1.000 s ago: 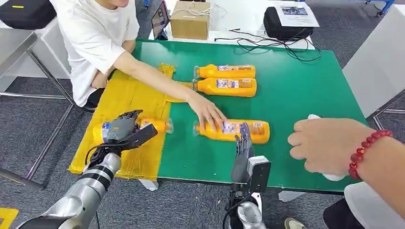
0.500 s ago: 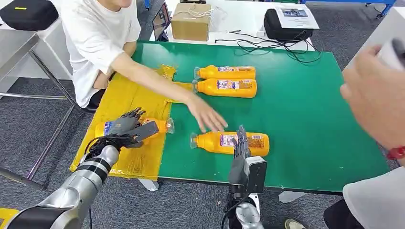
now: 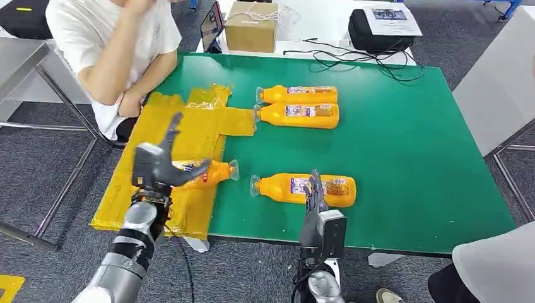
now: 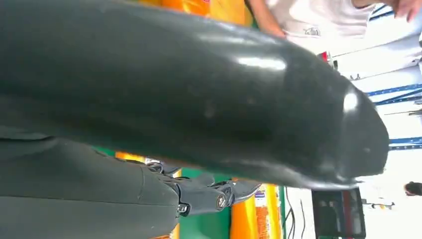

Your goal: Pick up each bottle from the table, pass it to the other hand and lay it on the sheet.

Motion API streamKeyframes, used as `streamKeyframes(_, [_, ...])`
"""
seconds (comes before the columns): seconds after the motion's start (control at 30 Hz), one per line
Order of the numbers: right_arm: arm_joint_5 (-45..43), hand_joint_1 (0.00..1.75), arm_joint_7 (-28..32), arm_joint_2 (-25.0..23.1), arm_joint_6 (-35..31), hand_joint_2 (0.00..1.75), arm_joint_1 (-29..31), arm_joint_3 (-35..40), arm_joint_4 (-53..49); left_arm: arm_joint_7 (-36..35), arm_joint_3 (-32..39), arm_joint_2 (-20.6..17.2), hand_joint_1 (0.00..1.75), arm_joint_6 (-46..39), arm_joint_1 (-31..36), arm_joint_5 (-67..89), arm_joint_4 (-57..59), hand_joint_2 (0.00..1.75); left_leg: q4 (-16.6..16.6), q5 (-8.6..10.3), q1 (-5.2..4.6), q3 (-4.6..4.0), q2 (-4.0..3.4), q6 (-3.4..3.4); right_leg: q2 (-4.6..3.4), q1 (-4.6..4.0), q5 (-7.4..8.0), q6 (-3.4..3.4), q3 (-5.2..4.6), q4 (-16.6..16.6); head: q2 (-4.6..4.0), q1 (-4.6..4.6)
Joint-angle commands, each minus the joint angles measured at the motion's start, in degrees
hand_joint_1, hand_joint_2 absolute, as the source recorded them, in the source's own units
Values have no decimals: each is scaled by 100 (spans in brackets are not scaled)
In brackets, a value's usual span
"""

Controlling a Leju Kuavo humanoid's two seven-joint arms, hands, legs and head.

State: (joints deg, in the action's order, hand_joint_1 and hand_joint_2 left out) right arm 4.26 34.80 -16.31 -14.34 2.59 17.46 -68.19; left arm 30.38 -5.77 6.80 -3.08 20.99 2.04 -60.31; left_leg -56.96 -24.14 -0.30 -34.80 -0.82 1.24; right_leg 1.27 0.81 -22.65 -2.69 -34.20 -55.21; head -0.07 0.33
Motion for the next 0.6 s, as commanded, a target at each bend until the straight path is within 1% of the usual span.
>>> streamKeyframes(0.03, [1889,0,204,505,-1416,0,534,794,870,251,244,306,0,-101,-199,-942,-1796,175,-2,-6,12,7,-2,-7,-12,-10,-2,8,8,3,0,2])
streamKeyframes(0.07, [2884,0,-117,694,-2091,0,754,990,1206,249,323,381,0,82,-162,-1376,-1937,175,-5,-9,14,12,1,-8,-12,-11,-5,9,16,2,0,2])
streamKeyframes(0.13, [2825,0,-33,732,-2063,0,839,910,1363,134,279,357,0,48,-163,-1430,-2079,175,-2,-3,13,3,-5,-4,-14,-10,2,5,5,6,0,0])
streamKeyframes(0.27, [2826,0,-26,714,-2060,0,837,912,1363,143,270,340,0,55,-188,-1426,-2045,175,-1,-9,12,24,2,-5,-13,-6,-7,8,28,4,0,2])
streamKeyframes(0.3, [3568,0,-535,816,-2413,0,963,1054,1590,198,323,373,0,90,-188,-1578,-2061,175,2,-4,11,17,5,-3,-7,-6,-4,8,24,7,0,4])
streamKeyframes(0.33, [4680,0,-1227,961,-2566,0,1121,1131,1777,207,373,394,0,247,-217,-1839,-2182,175,4,0,6,10,1,-2,-7,-3,-1,5,14,6,0,2])
streamKeyframes(0.37, [5585,0,-1854,1097,-2566,0,1359,1045,2136,55,409,409,0,385,-298,-2042,-2405,175,3,-7,9,24,-5,-5,-19,-5,-3,8,27,7,0,2])
streamKeyframes(0.4, [5902,0,-2070,1175,-2566,175,1519,926,2353,-53,402,418,0,447,-368,-2110,-2529,175,3,-3,7,14,-6,-3,-16,-4,1,6,18,7,0,2])
streamKeyframes(0.43, [6434,0,-2413,1271,-2566,175,1746,888,2643,-137,358,431,0,525,-472,-2141,-2640,175,3,-8,9,28,-10,-4,-25,-5,-1,8,32,10,0,2])
streamKeyframes(0.5, [6985,0,-2624,1382,-2566,175,2078,613,2994,-151,176,454,0,599,-709,-2045,-2757,175,3,-5,7,23,-8,-4,-23,-4,1,6,25,9,0,0])
streamKeyframes(0.57, [6958,0,-2521,1385,-2566,175,2165,532,3094,-113,110,460,0,601,-763,-2007,-2751,175,4,3,0,8,2,0,-5,2,3,1,11,6,0,2])
streamKeyframes(0.6, [7060,0,-2620,1383,-2566,175,2196,544,3150,-113,83,465,0,604,-768,-2007,-2720,175,1,-5,3,22,3,-3,-11,-1,-2,5,27,5,0,2])
